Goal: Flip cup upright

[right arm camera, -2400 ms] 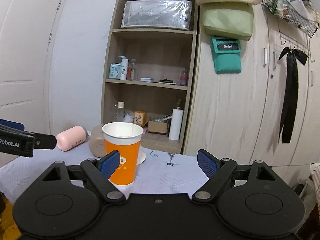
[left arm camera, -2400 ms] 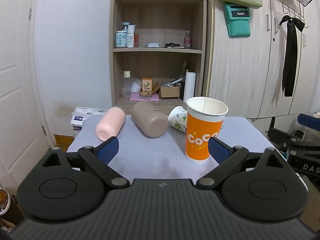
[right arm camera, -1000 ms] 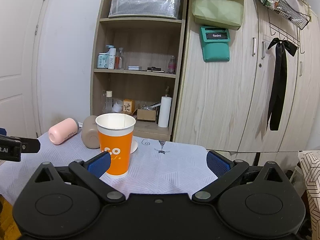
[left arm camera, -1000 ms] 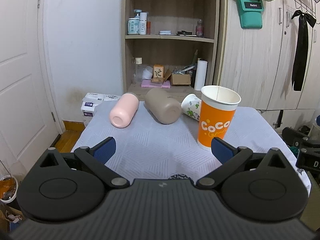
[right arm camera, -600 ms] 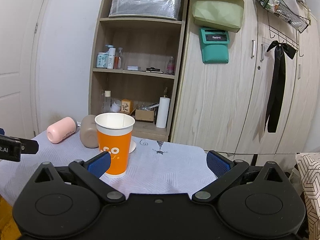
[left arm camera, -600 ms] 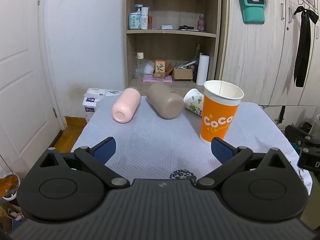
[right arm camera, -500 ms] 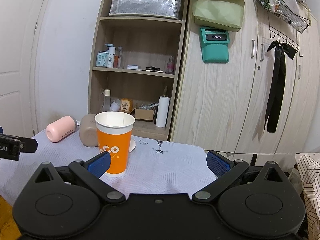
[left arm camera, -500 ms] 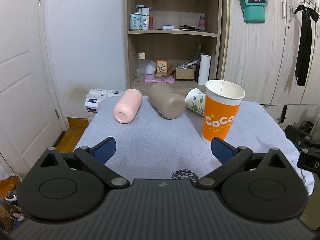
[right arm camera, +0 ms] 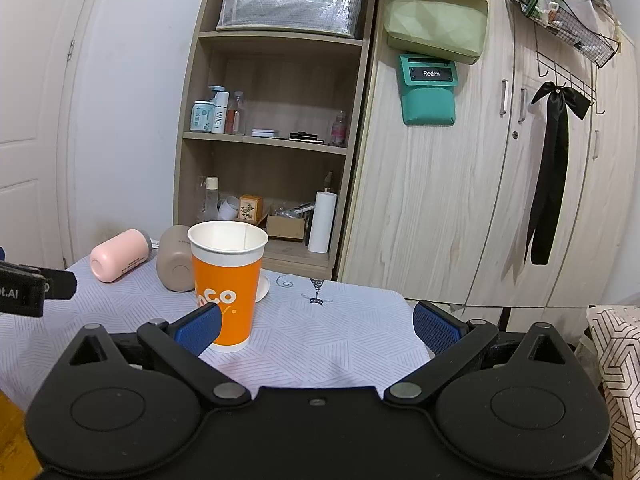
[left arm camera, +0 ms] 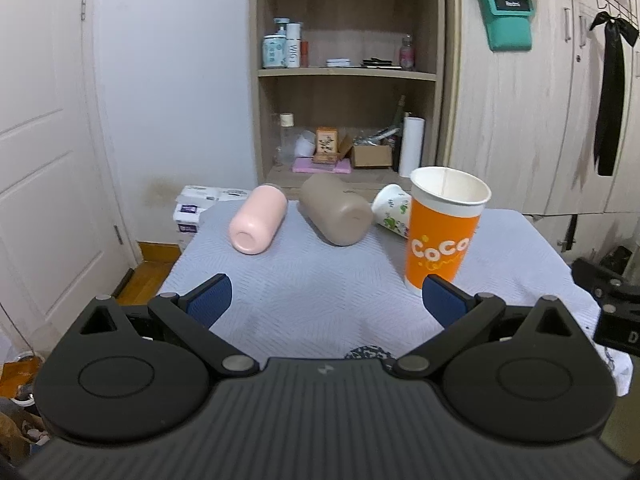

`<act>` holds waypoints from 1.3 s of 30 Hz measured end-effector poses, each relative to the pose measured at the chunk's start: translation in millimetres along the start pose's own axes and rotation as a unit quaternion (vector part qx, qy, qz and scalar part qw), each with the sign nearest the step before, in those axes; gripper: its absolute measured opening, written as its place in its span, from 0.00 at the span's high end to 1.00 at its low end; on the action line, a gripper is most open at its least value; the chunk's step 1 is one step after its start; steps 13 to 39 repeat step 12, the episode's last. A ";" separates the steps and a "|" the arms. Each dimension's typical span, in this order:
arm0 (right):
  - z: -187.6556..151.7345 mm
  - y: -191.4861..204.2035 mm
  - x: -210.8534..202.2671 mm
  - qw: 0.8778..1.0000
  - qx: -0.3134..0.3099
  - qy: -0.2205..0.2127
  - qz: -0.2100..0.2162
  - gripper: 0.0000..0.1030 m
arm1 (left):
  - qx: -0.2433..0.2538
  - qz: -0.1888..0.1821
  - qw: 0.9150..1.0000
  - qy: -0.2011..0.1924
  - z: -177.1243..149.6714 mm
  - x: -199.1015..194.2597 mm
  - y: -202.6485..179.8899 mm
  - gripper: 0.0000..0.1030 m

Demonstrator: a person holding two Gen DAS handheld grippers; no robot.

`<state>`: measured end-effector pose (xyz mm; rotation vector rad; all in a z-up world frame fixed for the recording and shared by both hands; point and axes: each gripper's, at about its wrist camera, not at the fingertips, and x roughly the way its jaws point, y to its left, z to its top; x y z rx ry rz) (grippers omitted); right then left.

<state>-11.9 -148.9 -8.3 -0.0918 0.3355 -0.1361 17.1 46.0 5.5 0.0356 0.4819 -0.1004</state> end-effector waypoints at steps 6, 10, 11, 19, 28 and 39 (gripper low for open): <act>-0.6 -1.2 0.6 1.000 0.005 0.004 -0.002 0.00 | 0.003 0.011 1.000 -0.012 -1.2 -1.7 0.2 0.00; -0.7 -2.7 0.5 1.000 0.007 0.004 -0.003 0.00 | 0.005 0.015 1.000 -0.015 -0.5 -2.7 -0.7 0.00; -0.8 -2.9 0.4 1.000 0.007 0.004 -0.003 0.00 | 0.005 0.016 1.000 -0.016 -0.5 -2.8 -1.1 0.00; -0.8 -2.9 0.4 1.000 0.007 0.004 -0.003 0.00 | 0.008 0.017 1.000 -0.016 -0.5 -2.8 -1.8 0.00; -0.8 -2.9 0.4 1.000 0.007 0.004 -0.003 0.00 | 0.008 0.017 1.000 -0.016 -0.5 -2.8 -1.8 0.00; -0.8 -2.9 0.4 1.000 0.007 0.004 -0.003 0.00 | 0.008 0.017 1.000 -0.016 -0.5 -2.8 -1.8 0.00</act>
